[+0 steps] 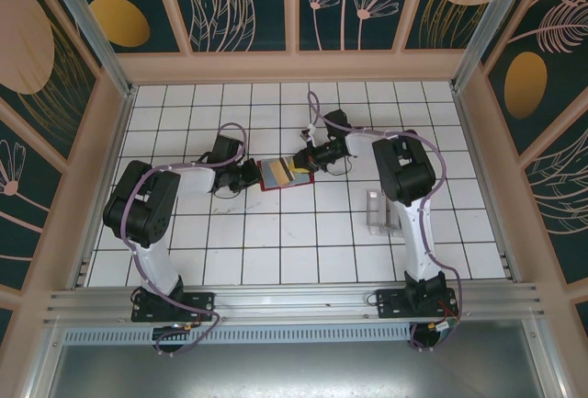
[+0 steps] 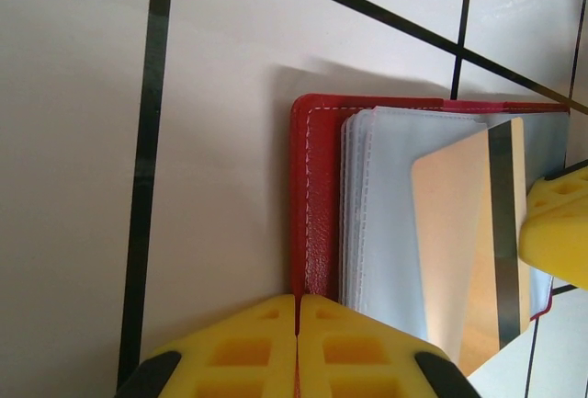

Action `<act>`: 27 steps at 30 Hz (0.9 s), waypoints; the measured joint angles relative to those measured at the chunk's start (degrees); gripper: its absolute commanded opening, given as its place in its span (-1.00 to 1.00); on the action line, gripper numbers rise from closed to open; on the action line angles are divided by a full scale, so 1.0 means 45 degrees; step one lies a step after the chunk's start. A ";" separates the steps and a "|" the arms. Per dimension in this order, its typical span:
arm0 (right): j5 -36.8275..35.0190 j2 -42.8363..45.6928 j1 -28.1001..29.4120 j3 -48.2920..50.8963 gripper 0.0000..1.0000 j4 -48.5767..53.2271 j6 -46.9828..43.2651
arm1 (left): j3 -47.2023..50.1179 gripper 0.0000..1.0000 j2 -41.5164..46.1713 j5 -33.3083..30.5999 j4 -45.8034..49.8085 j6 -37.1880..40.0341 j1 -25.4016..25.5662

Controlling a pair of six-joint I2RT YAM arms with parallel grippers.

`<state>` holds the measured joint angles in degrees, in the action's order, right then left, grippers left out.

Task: Put the credit cards into the card holder
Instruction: Insert the credit card into the card slot.

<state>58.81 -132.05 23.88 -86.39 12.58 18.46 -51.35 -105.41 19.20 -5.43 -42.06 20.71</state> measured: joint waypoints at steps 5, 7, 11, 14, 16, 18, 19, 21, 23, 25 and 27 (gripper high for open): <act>-0.0384 0.0117 0.0282 0.0243 -1.00 -0.0869 0.0797 | 0.0000 -0.84 -0.0019 0.0010 -0.0024 0.0000 0.0000; -0.0612 0.0233 0.0364 0.0413 -1.00 -0.1190 0.1132 | 0.0000 -0.85 -0.0019 0.0005 -0.0029 0.0000 0.0000; -0.1132 0.0539 0.0442 0.0850 -1.00 -0.1710 0.1671 | 0.0000 -0.86 -0.0019 0.0005 -0.0034 0.0000 0.0000; -0.1447 0.0709 0.0476 0.1044 -1.00 -0.1846 0.1812 | 0.0000 -0.88 -0.0019 0.0000 -0.0044 0.0000 0.0000; -0.1540 0.0743 0.0476 0.1069 -1.00 -0.1851 0.1894 | 0.0000 -0.89 -0.0019 -0.0010 -0.0073 0.0000 0.0000; -0.1593 0.0767 0.0476 0.1122 -1.00 -0.1899 0.1938 | 0.0000 -0.89 -0.0019 -0.0029 -0.0078 -0.0005 0.0000; -0.1651 0.0840 0.0476 0.1219 -1.00 -0.1972 0.1948 | 0.0000 -0.90 -0.0019 -0.0034 -0.0078 -0.0005 0.0000; -0.1817 0.0996 0.0476 0.1418 -1.00 -0.2059 0.1987 | 0.0000 -0.90 -0.0019 -0.0034 -0.0083 -0.0005 0.0000; -0.2011 0.1166 0.0476 0.1637 -1.00 -0.2147 0.2030 | 0.0005 -0.92 -0.0019 -0.0039 -0.0087 -0.0005 0.0000; -0.2263 0.1379 0.0476 0.1880 -1.00 -0.2239 0.2084 | 0.0005 -0.93 -0.0019 -0.0034 -0.0087 -0.0010 0.0000; -0.2555 0.1690 0.0476 0.2166 -1.00 -0.2341 0.2186 | 0.0005 -0.94 -0.0024 -0.0034 -0.0097 -0.0029 0.0000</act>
<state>47.31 -124.44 26.02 -76.64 2.04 28.29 -51.33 -105.51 19.05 -5.87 -42.19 20.71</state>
